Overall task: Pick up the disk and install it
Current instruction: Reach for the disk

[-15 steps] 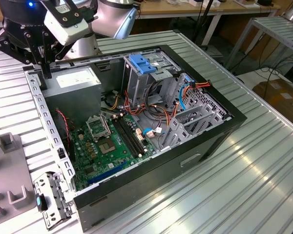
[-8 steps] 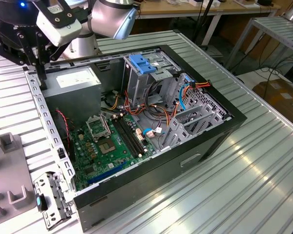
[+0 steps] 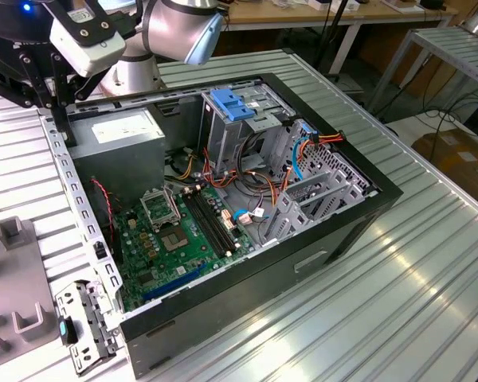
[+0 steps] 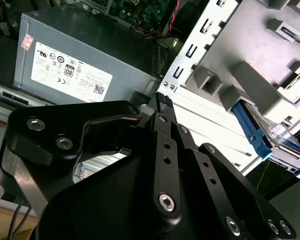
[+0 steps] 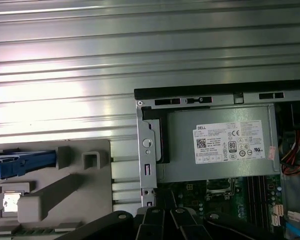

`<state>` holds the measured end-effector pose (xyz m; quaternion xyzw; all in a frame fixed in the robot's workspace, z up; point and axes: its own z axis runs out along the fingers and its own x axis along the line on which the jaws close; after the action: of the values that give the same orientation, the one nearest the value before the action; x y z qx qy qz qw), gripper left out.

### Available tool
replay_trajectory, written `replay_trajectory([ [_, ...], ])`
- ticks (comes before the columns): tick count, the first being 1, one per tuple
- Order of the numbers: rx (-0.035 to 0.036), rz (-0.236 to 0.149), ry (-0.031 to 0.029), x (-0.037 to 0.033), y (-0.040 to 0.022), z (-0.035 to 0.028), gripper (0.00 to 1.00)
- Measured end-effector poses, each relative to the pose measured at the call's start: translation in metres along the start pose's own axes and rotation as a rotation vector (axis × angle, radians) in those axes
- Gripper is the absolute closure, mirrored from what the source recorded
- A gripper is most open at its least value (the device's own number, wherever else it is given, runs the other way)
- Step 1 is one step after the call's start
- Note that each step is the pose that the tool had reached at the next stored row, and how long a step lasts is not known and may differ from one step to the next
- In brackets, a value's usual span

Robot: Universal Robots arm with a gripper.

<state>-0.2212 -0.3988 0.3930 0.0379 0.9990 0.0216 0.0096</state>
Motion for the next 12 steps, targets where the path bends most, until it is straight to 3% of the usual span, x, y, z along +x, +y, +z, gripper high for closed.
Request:
replay_trajectory([
  [12, 0.0, 0.0, 0.0, 0.0051, 0.0003, -0.0001, 0.89],
])
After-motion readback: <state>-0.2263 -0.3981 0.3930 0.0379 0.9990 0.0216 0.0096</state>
